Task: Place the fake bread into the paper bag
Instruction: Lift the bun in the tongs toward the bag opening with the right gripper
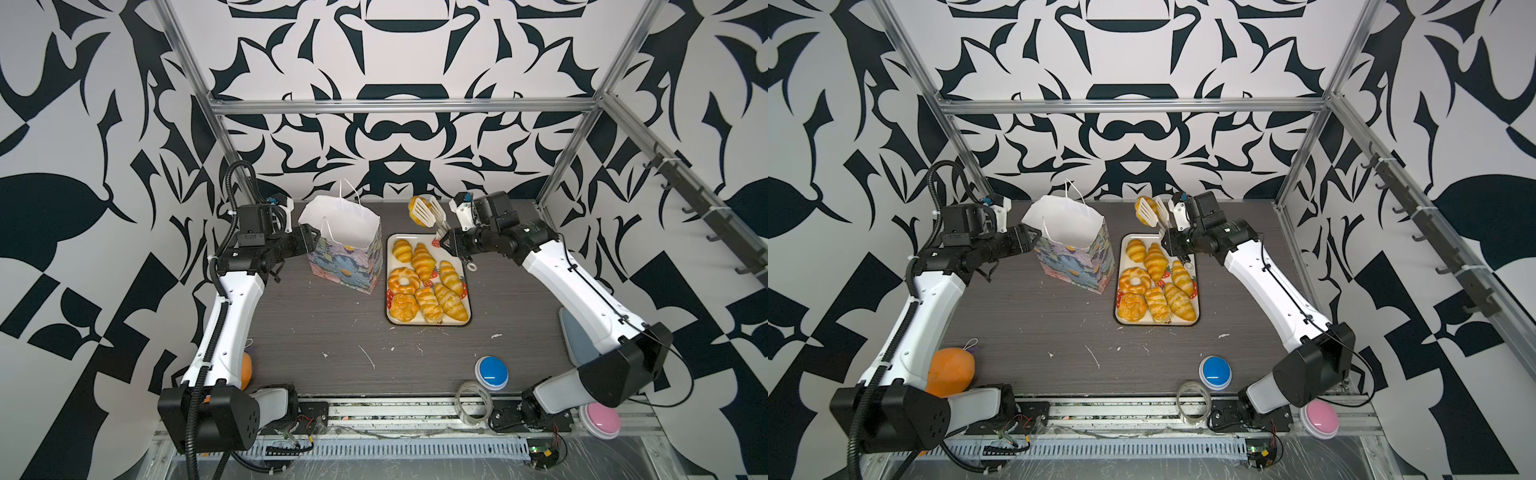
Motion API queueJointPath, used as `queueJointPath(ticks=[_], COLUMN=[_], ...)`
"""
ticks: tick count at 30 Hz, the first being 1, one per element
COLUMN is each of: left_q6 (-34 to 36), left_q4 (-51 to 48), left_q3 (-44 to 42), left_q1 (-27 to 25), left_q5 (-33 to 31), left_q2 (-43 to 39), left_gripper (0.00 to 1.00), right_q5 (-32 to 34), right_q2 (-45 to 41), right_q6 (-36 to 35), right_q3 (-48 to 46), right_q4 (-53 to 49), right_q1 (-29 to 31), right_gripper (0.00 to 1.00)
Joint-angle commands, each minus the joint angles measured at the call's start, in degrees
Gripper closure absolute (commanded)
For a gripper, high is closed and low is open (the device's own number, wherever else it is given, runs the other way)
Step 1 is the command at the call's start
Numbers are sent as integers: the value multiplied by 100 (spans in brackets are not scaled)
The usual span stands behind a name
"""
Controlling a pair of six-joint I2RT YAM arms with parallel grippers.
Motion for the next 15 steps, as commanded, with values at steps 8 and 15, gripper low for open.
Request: queueJointPath(ticks=[8, 15], left_q6=[54, 88], left_q4=[-33, -154], left_q3=[-29, 71], left_q1=[25, 17], left_q5=[399, 517], left_q2=[-54, 100], left_gripper=[47, 47], right_q5=[-551, -404], right_q2=[-396, -158], right_q6=[-227, -367], right_q3=[741, 1213], right_q4=[566, 336], right_q1=[535, 884], right_gripper=[62, 62])
